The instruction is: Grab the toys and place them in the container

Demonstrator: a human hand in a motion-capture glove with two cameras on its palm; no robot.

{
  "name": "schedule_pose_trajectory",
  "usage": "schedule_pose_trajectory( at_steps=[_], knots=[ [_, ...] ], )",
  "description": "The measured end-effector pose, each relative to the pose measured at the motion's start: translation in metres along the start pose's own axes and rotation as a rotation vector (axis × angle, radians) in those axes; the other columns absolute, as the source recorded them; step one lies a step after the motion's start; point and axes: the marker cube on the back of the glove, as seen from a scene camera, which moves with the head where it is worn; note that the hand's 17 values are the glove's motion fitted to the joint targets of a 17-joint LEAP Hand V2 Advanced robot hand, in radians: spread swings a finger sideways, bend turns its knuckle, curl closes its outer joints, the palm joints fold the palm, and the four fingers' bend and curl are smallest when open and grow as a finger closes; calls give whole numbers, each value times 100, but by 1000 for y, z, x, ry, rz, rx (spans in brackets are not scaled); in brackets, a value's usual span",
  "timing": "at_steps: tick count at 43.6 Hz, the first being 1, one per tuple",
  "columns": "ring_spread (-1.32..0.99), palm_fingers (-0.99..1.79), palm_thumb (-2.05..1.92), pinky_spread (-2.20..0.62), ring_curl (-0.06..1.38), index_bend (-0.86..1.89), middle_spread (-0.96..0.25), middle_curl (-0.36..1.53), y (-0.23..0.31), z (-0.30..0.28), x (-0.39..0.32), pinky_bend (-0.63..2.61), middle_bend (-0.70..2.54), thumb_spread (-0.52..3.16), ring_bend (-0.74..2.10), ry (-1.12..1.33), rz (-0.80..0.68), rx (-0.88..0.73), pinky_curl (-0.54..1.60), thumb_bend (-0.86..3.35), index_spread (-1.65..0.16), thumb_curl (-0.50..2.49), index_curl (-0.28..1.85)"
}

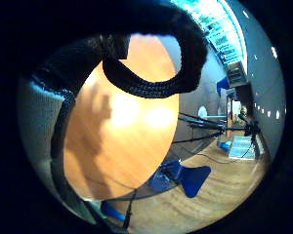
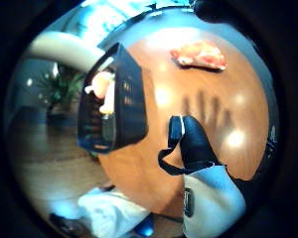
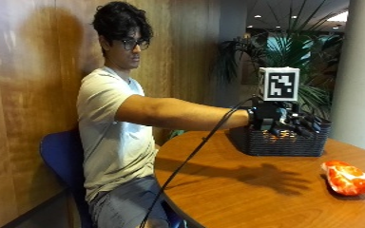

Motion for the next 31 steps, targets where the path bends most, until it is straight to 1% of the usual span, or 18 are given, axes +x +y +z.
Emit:
schedule_pose_trajectory(
  at_steps=[3, 10, 16, 22, 27, 28, 31],
  knots=[
    [-1, 2, 28, 3, 22, 18, -3, 21, -20, 9, 2, 99, 18, 136, 54, 14, -7, -25, 34, 11, -30, 34, 31],
    [-1, 1, 30, 3, 22, 18, -3, 23, -67, 34, 6, 101, 18, 136, 55, 70, 34, -92, 35, 9, -30, 36, 33],
    [-1, -3, 31, 3, 23, 16, -3, 24, -101, 53, 7, 105, 17, 136, 57, 30, 59, -141, 36, 7, -30, 37, 33],
    [-1, -9, 31, 3, 24, 13, -2, 24, -136, 75, 2, 110, 15, 135, 57, -21, 26, -188, 37, 6, -30, 38, 32],
    [0, -13, 31, 3, 24, 13, -1, 23, -159, 92, -6, 116, 14, 134, 53, -25, 15, -207, 38, 4, -30, 39, 30],
    [0, -12, 32, 3, 22, 19, -1, 23, -162, 95, -7, 117, 12, 133, 50, -29, 14, -213, 38, 4, -31, 39, 32],
    [2, -12, 32, 4, 21, 23, -1, 23, -172, 106, -11, 119, 12, 132, 40, -50, 32, -262, 39, 2, -33, 39, 34]
  ],
)
